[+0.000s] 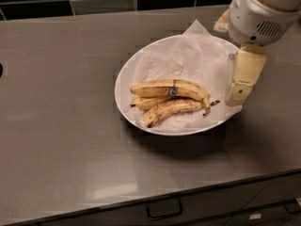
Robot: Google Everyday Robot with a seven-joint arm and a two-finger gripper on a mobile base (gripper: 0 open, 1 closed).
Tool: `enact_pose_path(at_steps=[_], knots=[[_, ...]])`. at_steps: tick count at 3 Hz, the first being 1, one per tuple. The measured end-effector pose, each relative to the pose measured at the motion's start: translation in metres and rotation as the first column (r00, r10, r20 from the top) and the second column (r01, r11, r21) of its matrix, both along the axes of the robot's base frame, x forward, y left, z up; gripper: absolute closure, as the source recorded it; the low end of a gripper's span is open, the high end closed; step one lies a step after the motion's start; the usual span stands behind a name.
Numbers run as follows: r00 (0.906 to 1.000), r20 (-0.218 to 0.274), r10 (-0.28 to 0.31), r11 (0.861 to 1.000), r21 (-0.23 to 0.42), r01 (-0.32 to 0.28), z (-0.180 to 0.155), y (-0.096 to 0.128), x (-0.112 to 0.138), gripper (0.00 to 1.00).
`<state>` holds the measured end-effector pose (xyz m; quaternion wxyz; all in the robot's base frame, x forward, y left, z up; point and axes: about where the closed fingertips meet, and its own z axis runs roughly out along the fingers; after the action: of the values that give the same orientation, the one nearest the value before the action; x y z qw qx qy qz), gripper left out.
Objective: Pick banana from white bowl
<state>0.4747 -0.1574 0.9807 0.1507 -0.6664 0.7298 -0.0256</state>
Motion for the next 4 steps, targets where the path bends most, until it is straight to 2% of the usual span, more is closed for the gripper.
enact_pose_path(at_steps=[1,2,3,4], knots=[[0.9979,0.000,0.064,0.997,-0.035,-0.064,0.005,0.029,0.013,0.00],[0.9932,-0.012,0.115,0.991,-0.059,-0.116,-0.001,0.051,0.025,0.05],[0.9903,-0.050,0.130,0.987,-0.085,-0.134,-0.021,0.059,0.037,0.12],[0.9874,-0.082,0.135,0.982,-0.118,-0.144,-0.040,0.063,0.046,0.13]])
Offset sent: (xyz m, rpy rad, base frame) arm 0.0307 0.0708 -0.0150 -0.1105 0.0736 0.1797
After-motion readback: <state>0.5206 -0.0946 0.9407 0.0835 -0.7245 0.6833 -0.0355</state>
